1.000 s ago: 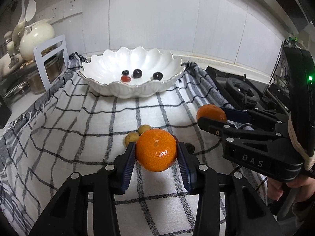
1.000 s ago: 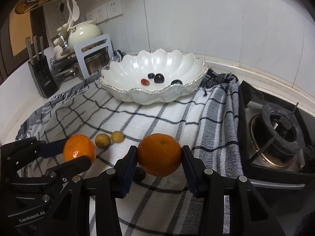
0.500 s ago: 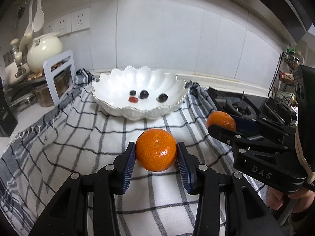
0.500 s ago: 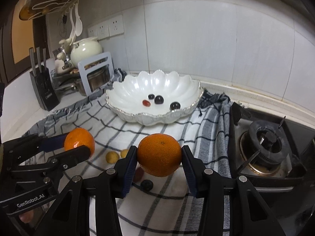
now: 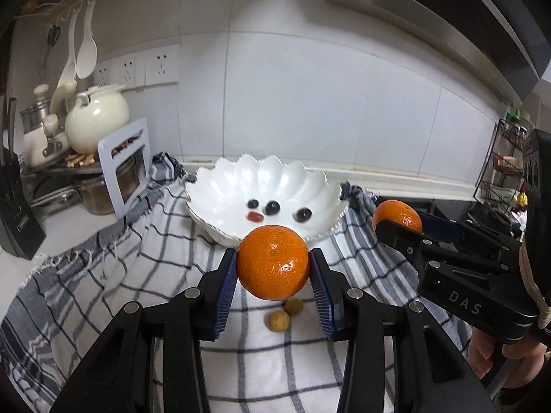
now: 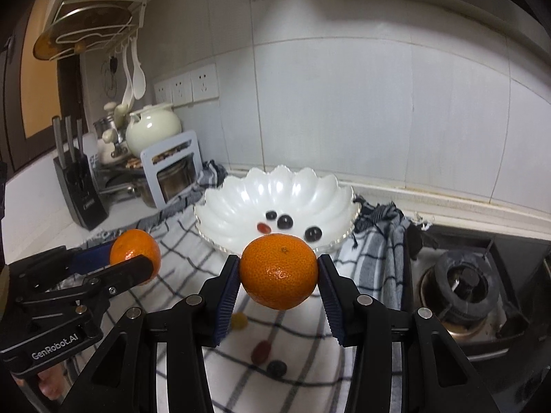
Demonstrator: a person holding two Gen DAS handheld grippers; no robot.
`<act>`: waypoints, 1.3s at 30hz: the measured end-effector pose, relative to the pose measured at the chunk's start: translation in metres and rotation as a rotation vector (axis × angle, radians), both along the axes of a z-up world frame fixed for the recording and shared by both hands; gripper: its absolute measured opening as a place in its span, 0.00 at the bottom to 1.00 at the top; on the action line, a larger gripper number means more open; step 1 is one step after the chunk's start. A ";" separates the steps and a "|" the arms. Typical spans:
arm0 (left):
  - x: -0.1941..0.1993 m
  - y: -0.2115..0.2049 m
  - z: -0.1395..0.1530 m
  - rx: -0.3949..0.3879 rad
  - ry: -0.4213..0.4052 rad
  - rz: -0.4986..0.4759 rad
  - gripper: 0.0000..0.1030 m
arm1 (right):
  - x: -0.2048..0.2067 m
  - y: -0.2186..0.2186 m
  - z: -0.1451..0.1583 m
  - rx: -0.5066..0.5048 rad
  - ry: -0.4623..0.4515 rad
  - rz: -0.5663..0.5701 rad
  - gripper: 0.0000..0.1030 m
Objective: Organize fruits
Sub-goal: 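Lift and carry both tangerines over the white bowl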
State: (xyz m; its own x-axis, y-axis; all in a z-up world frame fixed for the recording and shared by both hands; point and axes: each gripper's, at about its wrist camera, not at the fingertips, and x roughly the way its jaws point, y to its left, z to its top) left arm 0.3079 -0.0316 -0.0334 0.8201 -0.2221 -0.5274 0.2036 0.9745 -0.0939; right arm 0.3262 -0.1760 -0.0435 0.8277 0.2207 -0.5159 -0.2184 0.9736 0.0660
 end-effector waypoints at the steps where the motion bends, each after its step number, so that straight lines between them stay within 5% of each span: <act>1: 0.001 0.002 0.002 0.002 -0.007 0.004 0.40 | 0.001 0.000 0.001 0.001 -0.003 -0.002 0.45; 23: 0.063 0.023 0.043 0.010 -0.095 0.024 0.40 | 0.070 0.015 0.033 -0.001 -0.047 -0.043 0.45; 39: 0.146 0.031 0.043 0.005 0.003 0.019 0.40 | 0.156 0.014 0.028 -0.050 0.048 -0.082 0.45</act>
